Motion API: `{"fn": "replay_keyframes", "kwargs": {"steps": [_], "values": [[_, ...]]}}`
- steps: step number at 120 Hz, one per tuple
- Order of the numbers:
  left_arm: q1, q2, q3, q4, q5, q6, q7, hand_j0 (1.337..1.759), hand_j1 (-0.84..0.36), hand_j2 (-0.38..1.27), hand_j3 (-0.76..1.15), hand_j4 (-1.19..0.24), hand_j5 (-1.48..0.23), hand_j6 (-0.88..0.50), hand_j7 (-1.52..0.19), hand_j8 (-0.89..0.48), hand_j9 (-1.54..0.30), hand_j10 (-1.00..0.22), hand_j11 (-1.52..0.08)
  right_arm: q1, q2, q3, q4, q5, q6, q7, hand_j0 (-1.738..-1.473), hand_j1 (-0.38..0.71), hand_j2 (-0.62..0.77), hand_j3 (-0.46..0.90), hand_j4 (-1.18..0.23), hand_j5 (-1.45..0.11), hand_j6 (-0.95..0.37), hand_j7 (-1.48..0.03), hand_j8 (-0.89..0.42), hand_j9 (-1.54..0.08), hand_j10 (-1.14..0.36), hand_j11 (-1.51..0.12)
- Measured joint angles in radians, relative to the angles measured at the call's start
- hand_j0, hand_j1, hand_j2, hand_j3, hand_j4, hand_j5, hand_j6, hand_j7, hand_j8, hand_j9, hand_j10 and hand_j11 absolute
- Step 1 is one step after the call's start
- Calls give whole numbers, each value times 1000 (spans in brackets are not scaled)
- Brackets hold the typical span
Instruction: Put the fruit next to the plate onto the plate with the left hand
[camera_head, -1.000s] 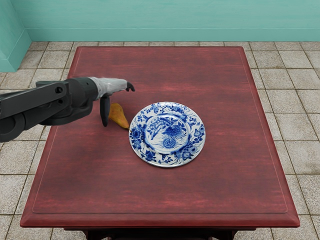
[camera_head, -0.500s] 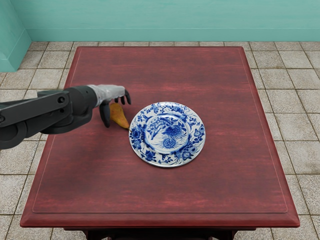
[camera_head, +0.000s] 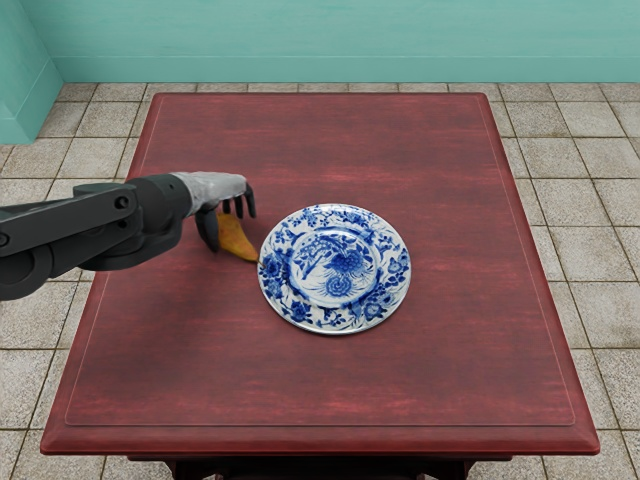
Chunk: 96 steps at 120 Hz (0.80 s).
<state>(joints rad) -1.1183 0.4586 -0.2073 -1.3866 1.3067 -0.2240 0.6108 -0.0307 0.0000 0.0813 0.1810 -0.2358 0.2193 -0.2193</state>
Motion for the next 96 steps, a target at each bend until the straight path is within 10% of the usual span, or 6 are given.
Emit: {"fn": "replay_keyframes", "kwargs": {"steps": [96], "values": [[0,-1,35,6,2,-2,1,1656,-286,146,0,-557,-711,-514,-709,-482,-721,-552,-718,0,0,0,0,0,0,0,-1658,-323,-4,0,-22,-28,-22,-28,-22,-28,-22,-28]]}}
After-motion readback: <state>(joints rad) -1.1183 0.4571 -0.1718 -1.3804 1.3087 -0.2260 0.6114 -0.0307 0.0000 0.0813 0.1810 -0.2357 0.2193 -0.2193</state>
